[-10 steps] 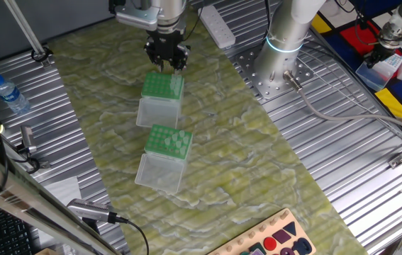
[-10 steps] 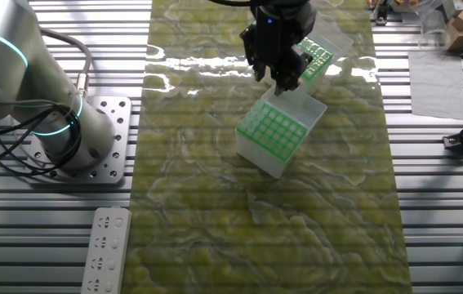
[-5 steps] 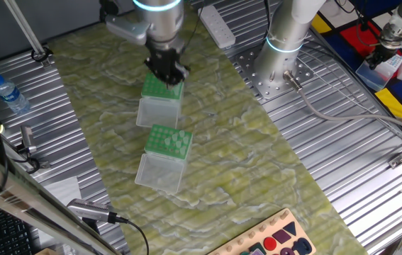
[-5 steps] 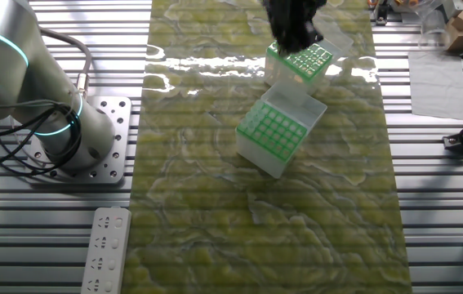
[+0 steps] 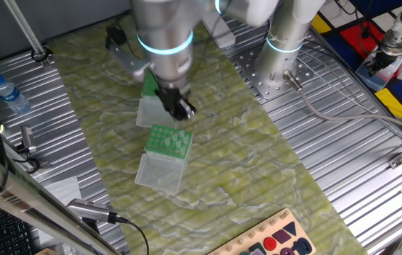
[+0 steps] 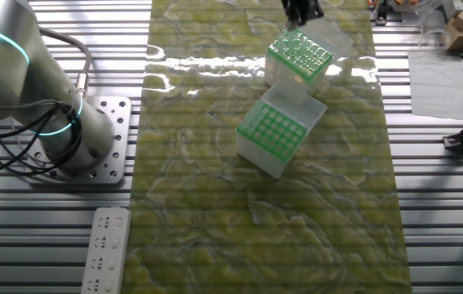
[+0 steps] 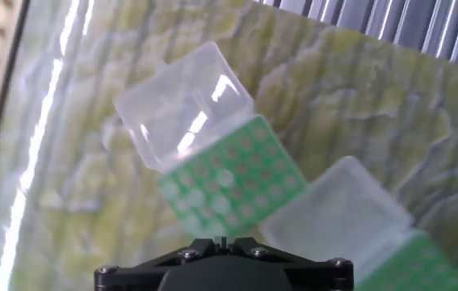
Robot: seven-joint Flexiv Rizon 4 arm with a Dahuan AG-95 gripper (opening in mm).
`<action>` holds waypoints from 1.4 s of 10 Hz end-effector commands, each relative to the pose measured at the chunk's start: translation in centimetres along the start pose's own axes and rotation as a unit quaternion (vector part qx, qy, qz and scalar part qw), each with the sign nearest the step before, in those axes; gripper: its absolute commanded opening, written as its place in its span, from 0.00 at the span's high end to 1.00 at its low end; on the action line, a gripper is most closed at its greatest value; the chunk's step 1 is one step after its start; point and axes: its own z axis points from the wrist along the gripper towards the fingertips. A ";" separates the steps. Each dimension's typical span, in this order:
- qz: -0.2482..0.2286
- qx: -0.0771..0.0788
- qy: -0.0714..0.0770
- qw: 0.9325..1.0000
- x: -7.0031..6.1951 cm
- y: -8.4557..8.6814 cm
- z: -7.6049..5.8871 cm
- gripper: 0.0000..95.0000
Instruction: Transfer all large pipette tips from one holder to another
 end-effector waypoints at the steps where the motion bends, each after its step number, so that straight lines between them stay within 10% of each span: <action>1: 0.039 -0.004 0.009 0.999 -0.8 2.6 0.9 1.00; 5: -0.027 -0.012 0.035 0.999 -0.8 2.6 0.9 1.00; 14: 0.092 -0.045 0.053 0.993 -0.8 2.6 0.9 1.00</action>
